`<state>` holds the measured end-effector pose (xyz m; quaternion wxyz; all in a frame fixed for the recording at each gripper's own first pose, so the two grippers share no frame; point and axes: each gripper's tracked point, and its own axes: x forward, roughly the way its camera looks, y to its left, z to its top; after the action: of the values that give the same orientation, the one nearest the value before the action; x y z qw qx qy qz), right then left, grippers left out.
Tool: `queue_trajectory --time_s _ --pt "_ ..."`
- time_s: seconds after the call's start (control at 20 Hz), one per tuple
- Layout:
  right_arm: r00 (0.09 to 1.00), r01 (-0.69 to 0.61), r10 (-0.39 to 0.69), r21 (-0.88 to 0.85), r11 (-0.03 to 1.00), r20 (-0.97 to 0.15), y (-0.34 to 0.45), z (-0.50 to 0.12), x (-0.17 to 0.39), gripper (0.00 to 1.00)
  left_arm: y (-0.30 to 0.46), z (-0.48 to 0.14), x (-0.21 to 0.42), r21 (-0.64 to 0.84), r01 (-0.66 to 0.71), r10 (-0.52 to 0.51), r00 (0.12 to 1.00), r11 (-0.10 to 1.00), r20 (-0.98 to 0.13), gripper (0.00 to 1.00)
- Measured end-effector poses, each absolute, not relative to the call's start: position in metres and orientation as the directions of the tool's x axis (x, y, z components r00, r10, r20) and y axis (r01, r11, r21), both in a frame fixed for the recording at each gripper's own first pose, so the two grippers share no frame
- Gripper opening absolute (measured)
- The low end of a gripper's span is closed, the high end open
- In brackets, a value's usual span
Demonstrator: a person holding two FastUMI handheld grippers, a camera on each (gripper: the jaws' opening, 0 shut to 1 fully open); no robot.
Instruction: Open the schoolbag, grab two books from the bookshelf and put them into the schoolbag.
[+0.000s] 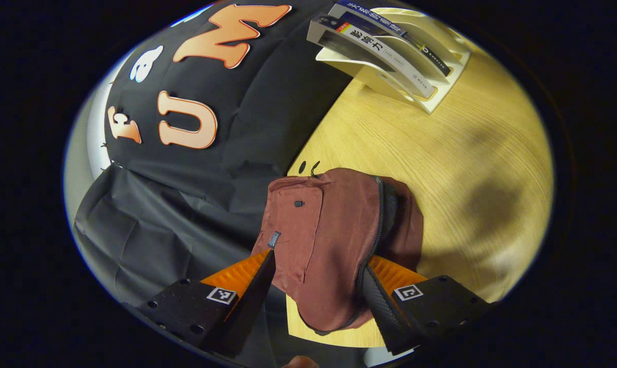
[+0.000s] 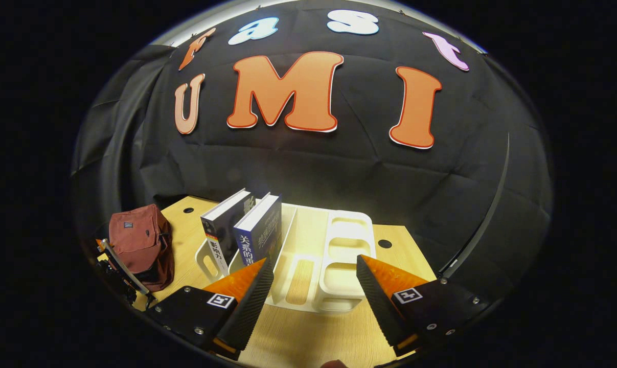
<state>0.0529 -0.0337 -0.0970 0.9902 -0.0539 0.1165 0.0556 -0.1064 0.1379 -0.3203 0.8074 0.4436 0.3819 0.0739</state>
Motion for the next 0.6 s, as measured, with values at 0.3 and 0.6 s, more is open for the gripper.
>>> queue_trajectory --time_s 0.3,0.6 --pt "0.97 -0.124 0.096 -0.112 0.986 -0.224 -0.028 -0.09 0.05 0.97 0.148 -0.331 -0.086 0.733 0.238 0.448 0.66 0.637 -0.603 0.9" --pt "0.982 -0.101 0.074 -0.155 0.983 -0.172 -0.024 -0.067 0.052 0.97 0.169 -0.316 -0.079 0.546 0.251 0.331 0.573 0.8 -0.749 0.35"
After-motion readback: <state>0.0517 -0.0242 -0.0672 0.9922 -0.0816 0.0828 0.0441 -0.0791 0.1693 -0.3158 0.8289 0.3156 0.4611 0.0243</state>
